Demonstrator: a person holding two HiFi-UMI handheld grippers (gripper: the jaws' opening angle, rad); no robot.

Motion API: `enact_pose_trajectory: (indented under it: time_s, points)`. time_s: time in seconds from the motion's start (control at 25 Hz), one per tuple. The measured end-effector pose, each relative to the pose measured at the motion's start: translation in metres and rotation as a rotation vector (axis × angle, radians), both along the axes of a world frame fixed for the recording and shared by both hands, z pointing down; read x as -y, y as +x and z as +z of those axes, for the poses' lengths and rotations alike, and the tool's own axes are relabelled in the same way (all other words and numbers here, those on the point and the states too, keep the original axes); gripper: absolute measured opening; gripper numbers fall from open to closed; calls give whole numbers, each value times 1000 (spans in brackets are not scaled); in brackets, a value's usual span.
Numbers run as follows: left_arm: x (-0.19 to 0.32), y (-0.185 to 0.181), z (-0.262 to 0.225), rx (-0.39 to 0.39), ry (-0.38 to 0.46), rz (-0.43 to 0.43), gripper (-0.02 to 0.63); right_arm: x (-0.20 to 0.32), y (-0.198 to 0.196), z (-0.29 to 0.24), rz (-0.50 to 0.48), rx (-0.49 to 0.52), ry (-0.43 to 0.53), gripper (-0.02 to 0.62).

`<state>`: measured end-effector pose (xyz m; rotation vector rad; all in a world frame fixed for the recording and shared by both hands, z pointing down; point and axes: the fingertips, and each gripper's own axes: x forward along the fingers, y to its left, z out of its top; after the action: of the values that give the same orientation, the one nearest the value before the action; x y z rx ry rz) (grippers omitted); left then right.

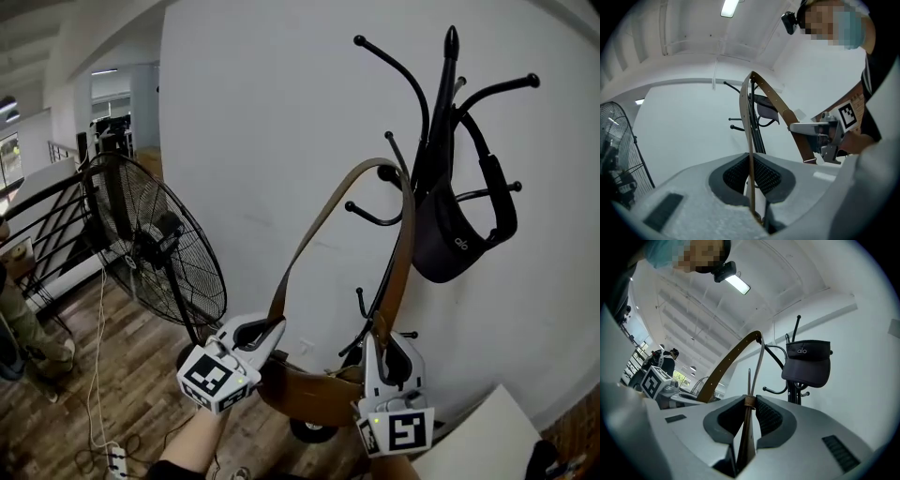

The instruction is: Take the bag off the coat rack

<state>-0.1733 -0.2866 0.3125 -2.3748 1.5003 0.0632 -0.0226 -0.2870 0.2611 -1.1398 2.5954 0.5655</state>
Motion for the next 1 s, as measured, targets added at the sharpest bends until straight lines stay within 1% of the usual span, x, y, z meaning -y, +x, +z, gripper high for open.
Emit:
enact_pose_trajectory:
  time_s: [0.2,0.36,0.48,0.64,0.8,1.0]
  points:
    - [-14,9,-4,-40,-25,-52,12,-7,2,-3,-41,22,17,60]
    - [-25,14,-3,-18,13,-66,12,-16,7,-2,-73,27,18,59]
    - [-33,18,-2,-22,13,-80,12,-19,14,-1,-81,38,17,60]
    - [-43,23,6,-50,-4,-102,12,-23,20,7,-102,36,-5,60]
    - [-48,30,24,-63,-23,-112,12,-25,21,20,-134,23,-34,60]
    - [-54,28,54,-97,-79,-161,12,-19,20,47,-172,2,-98,60]
